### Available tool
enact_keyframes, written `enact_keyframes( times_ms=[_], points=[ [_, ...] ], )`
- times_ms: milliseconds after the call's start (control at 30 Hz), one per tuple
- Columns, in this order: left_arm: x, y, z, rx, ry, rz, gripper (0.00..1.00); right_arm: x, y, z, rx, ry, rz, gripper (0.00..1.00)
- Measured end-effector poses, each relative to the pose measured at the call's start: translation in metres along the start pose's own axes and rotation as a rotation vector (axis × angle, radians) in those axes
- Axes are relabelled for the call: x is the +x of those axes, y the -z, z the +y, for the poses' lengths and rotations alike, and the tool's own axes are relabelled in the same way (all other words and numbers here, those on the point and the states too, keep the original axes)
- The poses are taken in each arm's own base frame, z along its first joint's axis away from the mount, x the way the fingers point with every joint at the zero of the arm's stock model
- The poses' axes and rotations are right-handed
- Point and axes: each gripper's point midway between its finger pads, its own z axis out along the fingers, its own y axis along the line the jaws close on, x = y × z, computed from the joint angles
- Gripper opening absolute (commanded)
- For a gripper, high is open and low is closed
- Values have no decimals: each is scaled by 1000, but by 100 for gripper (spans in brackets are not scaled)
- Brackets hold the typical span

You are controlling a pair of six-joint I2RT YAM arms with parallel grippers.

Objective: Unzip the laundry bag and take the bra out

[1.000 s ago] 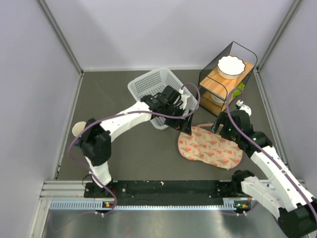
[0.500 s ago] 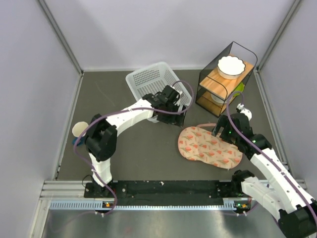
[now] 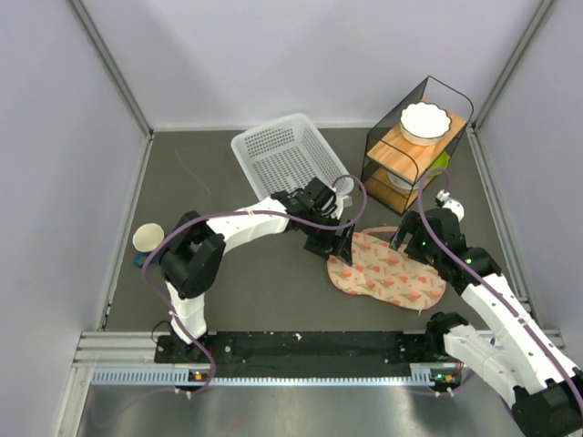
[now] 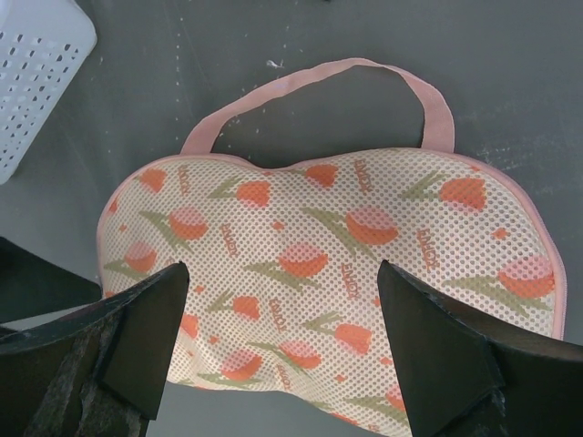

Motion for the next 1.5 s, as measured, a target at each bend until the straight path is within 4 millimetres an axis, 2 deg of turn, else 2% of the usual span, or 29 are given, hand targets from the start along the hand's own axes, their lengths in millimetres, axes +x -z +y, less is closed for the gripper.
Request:
enact_keyframes(
  times_ms=[267,567,700,767,833,867,900,933,967,1033,1067,1133,1233,1433,1500],
  points=[
    [-6,-20,10,1,71,-2,87,-2,2,1,-10,-2,-10,86],
    [-13,-10,29,-130,79,-93,89,-1,3,1,-13,-2,-9,86],
    [-15,-14,33,-141,81,-101,87,-1,3,2,-15,-2,-6,86],
    [-15,-18,34,-134,86,-96,81,-1,3,2,-16,-2,-6,86],
    [-14,-26,35,-120,93,-86,71,-1,3,2,-15,-2,-6,86],
    [-13,-29,36,-114,99,-79,59,-1,3,2,-16,-2,-6,86],
    [-12,-32,37,-111,103,-70,54,0,2,2,-15,-2,-5,86],
    [-10,-33,37,-108,111,-64,44,0,2,1,-14,-2,-4,86],
    [-10,-34,37,-105,114,-60,22,0,2,1,-14,-1,-4,86],
    [-10,-33,36,-102,107,-59,4,1,2,1,-12,-1,-3,86],
    [-11,-33,35,-100,112,-63,0,1,2,0,-12,0,-2,86],
    [-13,-28,32,-97,100,-72,0,1,2,1,-13,0,-2,86],
    [-22,-11,24,-112,39,-104,0,3,2,2,-25,17,8,86],
    [-44,60,-2,-154,-203,-243,0,12,2,18,-118,96,79,90],
    [-47,83,-9,-164,-289,-285,0,13,7,31,-191,137,101,91]
  ],
)
